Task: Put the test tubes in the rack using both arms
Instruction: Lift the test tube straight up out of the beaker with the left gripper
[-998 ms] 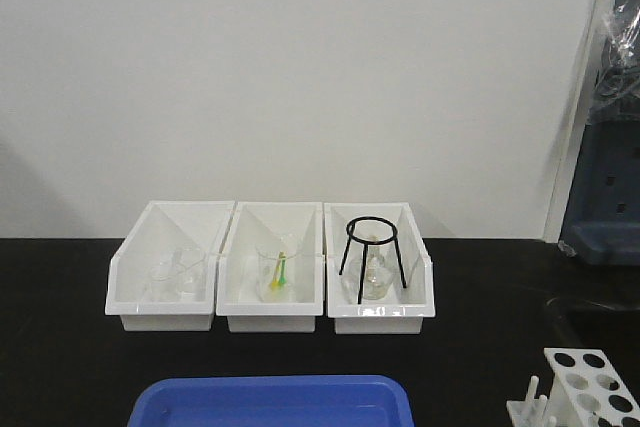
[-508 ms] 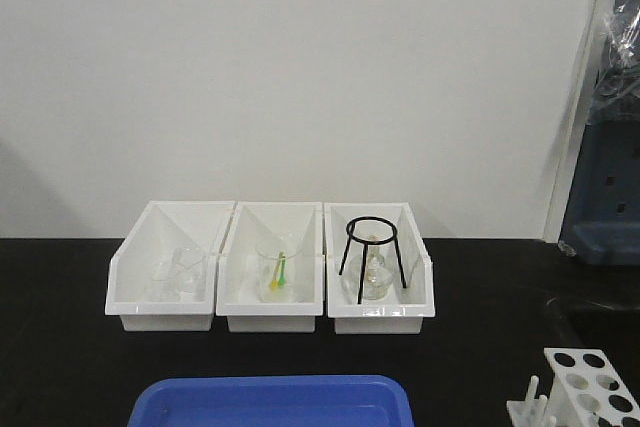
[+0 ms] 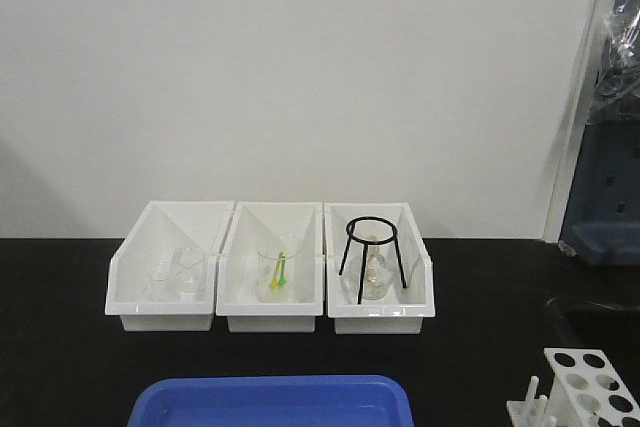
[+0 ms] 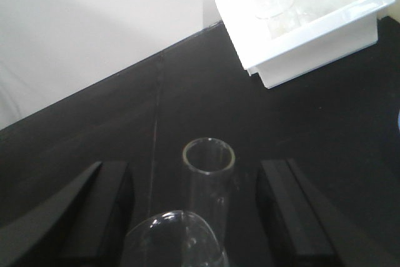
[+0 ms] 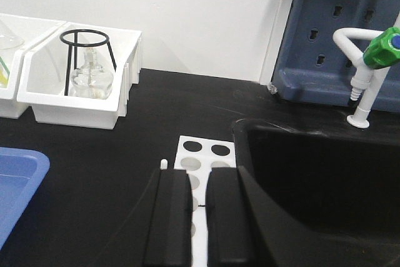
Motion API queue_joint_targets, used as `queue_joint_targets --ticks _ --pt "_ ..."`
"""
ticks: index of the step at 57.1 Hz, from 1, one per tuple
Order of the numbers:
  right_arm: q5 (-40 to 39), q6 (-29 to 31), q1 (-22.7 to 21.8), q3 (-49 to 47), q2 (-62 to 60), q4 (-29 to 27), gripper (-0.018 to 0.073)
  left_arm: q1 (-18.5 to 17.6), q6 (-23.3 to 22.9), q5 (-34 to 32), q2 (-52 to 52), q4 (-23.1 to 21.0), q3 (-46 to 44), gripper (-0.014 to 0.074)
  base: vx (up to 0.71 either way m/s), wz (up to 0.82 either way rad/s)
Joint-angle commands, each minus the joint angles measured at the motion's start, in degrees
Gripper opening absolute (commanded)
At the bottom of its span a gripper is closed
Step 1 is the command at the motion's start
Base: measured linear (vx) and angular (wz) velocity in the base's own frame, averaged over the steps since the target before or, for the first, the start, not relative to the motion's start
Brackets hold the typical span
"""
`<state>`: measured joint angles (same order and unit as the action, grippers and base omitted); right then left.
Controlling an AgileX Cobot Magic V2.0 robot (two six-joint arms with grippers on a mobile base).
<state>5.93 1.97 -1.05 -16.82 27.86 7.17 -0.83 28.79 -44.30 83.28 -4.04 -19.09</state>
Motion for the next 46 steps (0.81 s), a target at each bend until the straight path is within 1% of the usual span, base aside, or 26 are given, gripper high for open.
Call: queue_joint_targets --ticks 1,8,17,33,39,46 --pt "-4.9 0.0 0.1 -2.0 0.5 0.2 0.0195 -0.2 -0.7 -7.2 0.3 -0.3 -1.5 0.0547 0.0 0.0" --pt "-4.9 0.0 0.1 -2.0 0.5 0.2 0.0198 -0.2 -0.7 -8.6 2.9 -0.2 -3.3 0.0546 0.0 0.0" --pt "-4.9 0.0 0.1 -2.0 0.5 0.2 0.02 -0.2 -0.9 -8.5 5.2 -0.2 -6.2 0.0546 0.0 0.0" --pt "-4.9 0.0 0.1 -2.0 0.5 0.2 0.0205 -0.2 -0.9 -8.5 5.4 -0.5 -5.9 0.0545 0.0 0.0" --pt "-4.9 0.0 0.1 -2.0 0.5 0.2 0.0208 -0.2 -0.9 -8.5 5.4 -0.7 -5.9 0.0522 0.0 0.0" --pt "-4.8 0.0 0.1 -2.0 0.5 0.2 0.0209 -0.2 -1.1 -8.5 5.4 -0.7 -5.9 0.0463 0.0 0.0"
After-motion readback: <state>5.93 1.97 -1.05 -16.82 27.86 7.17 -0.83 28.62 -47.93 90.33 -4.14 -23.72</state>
